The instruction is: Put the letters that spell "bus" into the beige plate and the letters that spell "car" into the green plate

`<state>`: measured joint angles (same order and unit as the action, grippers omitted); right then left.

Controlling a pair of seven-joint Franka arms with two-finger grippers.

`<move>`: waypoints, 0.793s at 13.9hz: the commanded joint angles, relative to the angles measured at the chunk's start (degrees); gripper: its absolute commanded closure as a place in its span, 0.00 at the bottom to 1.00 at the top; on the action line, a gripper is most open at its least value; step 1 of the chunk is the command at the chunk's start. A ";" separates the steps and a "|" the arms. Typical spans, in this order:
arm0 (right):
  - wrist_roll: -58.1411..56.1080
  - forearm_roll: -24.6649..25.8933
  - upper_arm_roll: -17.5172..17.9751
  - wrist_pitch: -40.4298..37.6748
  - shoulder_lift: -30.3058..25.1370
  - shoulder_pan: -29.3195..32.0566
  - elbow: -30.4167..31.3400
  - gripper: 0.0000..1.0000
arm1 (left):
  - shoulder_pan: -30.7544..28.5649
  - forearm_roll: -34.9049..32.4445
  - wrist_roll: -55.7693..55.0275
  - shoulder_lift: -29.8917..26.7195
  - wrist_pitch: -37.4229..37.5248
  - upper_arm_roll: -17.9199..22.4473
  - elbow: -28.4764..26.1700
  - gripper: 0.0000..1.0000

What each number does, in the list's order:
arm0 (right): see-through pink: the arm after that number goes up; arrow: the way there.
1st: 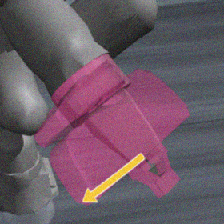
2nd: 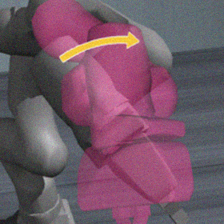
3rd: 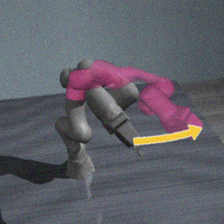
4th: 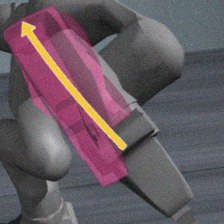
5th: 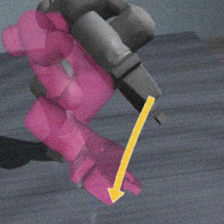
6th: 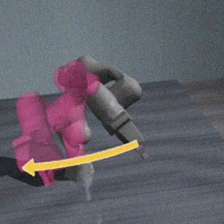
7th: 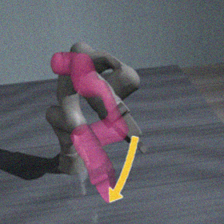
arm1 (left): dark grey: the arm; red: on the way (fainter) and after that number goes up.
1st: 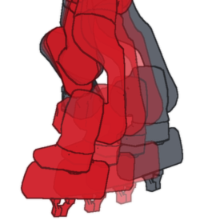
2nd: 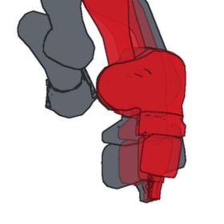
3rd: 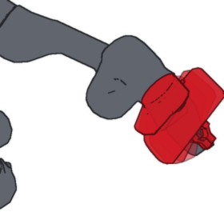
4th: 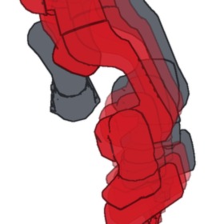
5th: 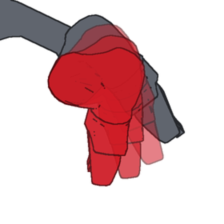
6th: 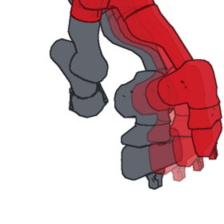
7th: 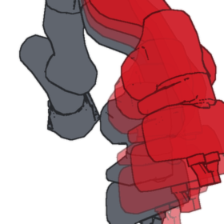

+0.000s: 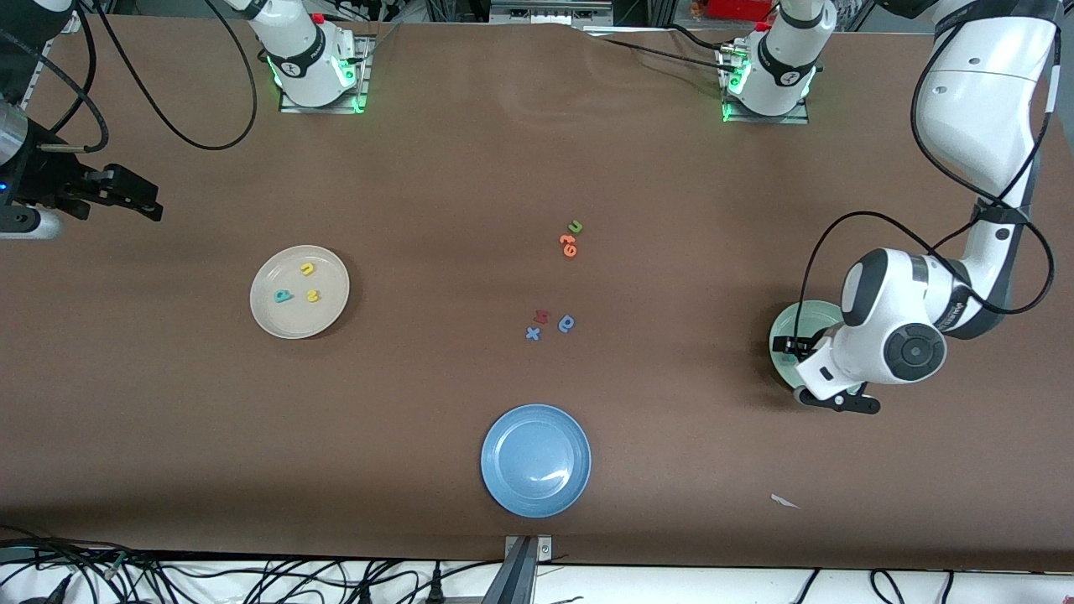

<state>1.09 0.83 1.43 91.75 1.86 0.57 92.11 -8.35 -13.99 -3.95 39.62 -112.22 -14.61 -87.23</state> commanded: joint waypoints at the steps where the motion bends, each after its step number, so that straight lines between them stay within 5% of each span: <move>1: 0.41 -0.22 0.51 0.53 -0.46 0.58 0.44 0.00 | -0.35 -1.21 0.96 -3.31 3.14 -0.24 0.83 0.00; 8: -0.30 -0.22 0.77 0.62 -0.10 0.49 0.27 0.00 | -1.41 2.02 1.66 -13.14 7.80 0.37 -2.93 0.00; 11: -0.47 -0.22 0.77 0.53 -0.10 0.49 0.27 0.00 | 5.25 7.12 3.59 -21.40 13.58 9.05 -5.76 0.00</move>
<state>1.08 0.82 1.68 91.81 1.98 0.55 92.13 -7.27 -10.04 -2.51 26.13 -101.49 -10.88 -88.01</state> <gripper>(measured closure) 0.000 0.000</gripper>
